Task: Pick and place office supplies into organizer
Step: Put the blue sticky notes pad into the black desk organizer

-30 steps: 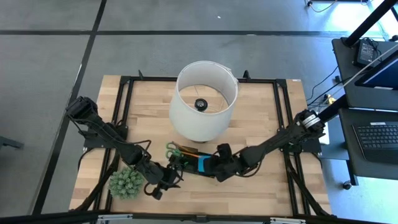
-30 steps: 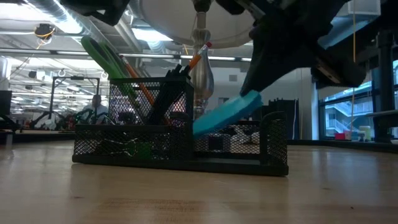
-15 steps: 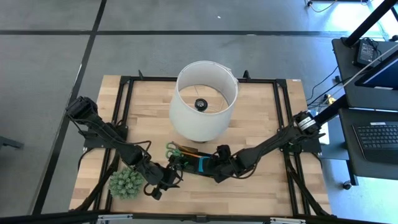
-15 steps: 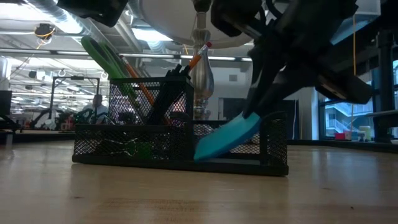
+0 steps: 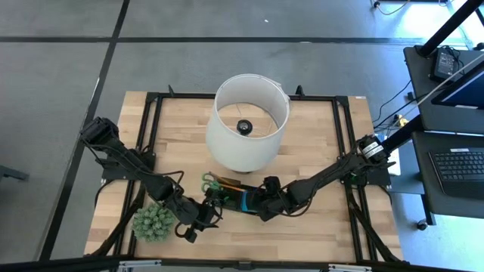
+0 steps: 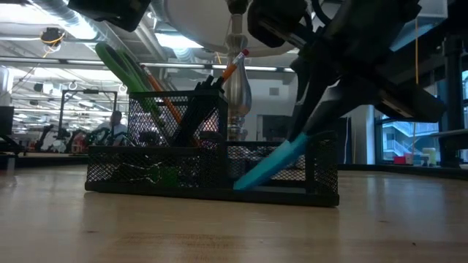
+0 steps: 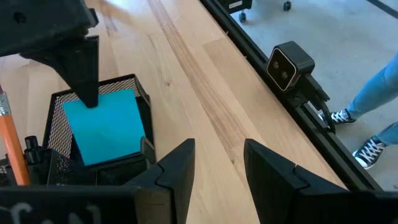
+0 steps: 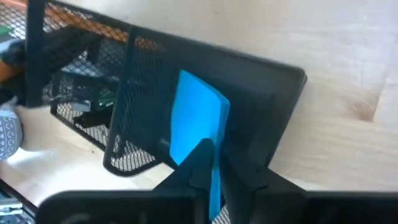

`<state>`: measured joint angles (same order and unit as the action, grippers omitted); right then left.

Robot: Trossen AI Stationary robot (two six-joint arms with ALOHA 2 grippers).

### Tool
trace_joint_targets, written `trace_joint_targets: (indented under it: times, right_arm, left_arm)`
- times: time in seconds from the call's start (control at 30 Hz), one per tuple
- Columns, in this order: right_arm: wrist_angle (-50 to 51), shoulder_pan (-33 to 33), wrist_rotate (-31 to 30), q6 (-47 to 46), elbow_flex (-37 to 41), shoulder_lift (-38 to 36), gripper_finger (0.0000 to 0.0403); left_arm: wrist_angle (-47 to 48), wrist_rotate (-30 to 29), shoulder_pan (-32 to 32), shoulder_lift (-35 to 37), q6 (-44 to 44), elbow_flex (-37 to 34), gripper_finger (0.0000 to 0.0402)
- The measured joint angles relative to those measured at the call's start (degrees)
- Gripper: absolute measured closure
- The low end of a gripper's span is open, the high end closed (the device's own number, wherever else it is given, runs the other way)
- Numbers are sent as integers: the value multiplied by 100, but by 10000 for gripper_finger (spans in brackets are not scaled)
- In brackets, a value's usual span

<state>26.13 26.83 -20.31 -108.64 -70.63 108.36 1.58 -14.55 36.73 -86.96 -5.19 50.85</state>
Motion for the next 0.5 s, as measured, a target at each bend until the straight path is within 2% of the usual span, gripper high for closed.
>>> trace_joint_targets:
  times: [0.23, 0.5]
  right_arm:
    - [-10, -18, 4, 141, 2, -1, 349]
    - [-9, -18, 8, 253, 2, -2, 289]
  left_arm:
    - [-2, 0, -1, -2, 0, 0, 270]
    - [-2, 0, 0, -2, -2, 0, 270]
